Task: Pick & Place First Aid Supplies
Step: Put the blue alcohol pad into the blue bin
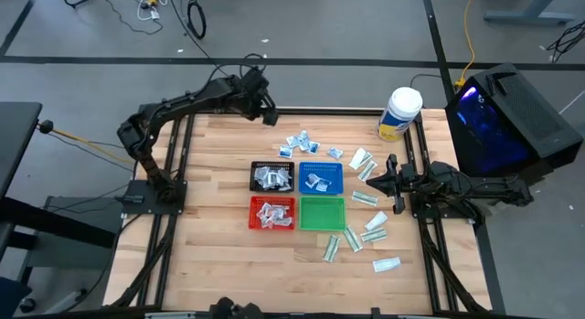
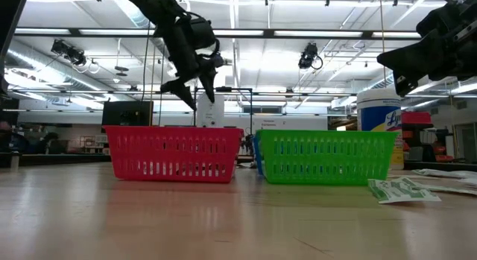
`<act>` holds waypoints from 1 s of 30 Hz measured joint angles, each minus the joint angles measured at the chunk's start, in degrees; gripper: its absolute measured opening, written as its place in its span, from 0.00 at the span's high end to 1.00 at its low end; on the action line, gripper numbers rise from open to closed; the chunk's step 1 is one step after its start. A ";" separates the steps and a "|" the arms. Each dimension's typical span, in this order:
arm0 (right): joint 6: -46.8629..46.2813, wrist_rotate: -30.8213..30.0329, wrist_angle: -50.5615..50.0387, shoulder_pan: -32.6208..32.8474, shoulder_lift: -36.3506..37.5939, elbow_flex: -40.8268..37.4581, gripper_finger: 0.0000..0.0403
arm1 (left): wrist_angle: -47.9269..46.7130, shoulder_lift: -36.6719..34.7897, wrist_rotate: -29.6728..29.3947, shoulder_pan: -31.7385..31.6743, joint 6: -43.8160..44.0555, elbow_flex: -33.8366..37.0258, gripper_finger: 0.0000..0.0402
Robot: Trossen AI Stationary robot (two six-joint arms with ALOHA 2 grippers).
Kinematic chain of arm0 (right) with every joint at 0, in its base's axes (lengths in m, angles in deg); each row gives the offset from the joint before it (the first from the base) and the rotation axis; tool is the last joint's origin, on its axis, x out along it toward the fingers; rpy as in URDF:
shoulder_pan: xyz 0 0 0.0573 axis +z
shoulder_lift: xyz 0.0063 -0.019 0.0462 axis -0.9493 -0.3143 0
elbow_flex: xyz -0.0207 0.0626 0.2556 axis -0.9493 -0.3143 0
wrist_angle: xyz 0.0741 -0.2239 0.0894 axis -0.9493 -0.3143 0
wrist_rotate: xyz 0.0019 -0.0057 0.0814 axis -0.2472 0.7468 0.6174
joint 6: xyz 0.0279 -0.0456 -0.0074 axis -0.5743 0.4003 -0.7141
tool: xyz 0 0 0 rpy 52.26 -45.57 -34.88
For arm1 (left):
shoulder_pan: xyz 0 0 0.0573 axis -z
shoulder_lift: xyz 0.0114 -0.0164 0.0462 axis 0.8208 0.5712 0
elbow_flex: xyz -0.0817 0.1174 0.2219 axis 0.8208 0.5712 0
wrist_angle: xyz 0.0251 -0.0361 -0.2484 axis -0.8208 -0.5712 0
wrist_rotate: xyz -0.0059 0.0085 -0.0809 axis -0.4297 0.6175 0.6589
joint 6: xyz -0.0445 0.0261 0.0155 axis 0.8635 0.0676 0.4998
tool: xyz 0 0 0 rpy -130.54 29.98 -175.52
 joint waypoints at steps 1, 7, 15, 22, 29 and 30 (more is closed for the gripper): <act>0.02 0.00 0.00 0.01 0.00 0.00 0.96 | -0.04 0.00 1.00 0.42 2.67 -0.38 0.27; 0.02 0.00 0.00 0.02 0.00 0.02 0.96 | -0.12 0.75 5.08 4.20 8.83 -2.03 0.27; 0.02 -0.01 -0.02 0.00 0.00 0.01 0.96 | -3.25 7.12 6.42 7.04 8.86 -6.98 0.27; 0.02 -0.03 -0.01 0.00 0.00 0.01 0.96 | -10.59 14.65 4.32 7.56 8.78 -15.40 0.27; 0.02 -0.04 0.00 0.00 0.00 0.00 0.96 | -15.79 21.87 4.25 8.71 8.82 -21.05 0.27; 0.02 -0.01 0.00 0.00 0.00 0.01 0.96 | -16.17 22.49 4.20 9.00 8.84 -21.05 0.27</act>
